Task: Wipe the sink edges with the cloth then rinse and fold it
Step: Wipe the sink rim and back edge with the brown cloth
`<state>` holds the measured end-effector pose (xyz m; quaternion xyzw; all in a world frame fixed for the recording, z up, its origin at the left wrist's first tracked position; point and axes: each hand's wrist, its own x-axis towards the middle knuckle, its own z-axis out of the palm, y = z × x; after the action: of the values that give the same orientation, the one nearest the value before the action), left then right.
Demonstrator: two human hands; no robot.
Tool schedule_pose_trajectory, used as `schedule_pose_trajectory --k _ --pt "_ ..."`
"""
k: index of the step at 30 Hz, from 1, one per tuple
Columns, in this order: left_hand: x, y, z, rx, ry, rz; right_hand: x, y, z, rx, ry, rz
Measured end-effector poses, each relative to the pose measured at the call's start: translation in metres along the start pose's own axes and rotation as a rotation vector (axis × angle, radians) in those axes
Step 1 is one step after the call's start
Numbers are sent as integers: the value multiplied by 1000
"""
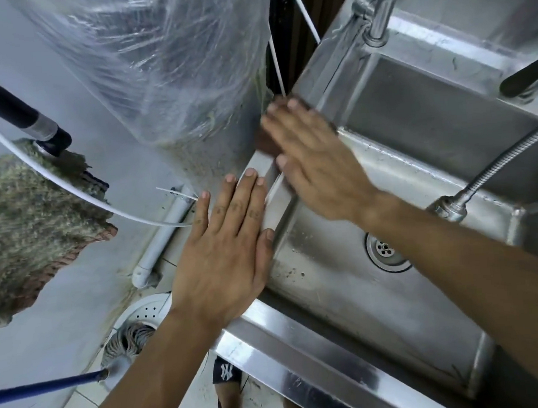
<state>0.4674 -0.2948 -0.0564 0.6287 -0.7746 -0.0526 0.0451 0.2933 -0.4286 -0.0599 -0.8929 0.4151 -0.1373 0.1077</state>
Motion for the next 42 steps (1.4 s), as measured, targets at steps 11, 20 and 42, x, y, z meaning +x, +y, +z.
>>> schedule_pose_trajectory --k 11,20,42 --pt "83 3 2 -51 -34 76 48 74 -28 88 -91 174" --pt "95 5 10 -13 12 61 35 75 -18 93 -64 73" --pt "98 7 5 -26 -4 67 85 115 -32 45 -60 289"
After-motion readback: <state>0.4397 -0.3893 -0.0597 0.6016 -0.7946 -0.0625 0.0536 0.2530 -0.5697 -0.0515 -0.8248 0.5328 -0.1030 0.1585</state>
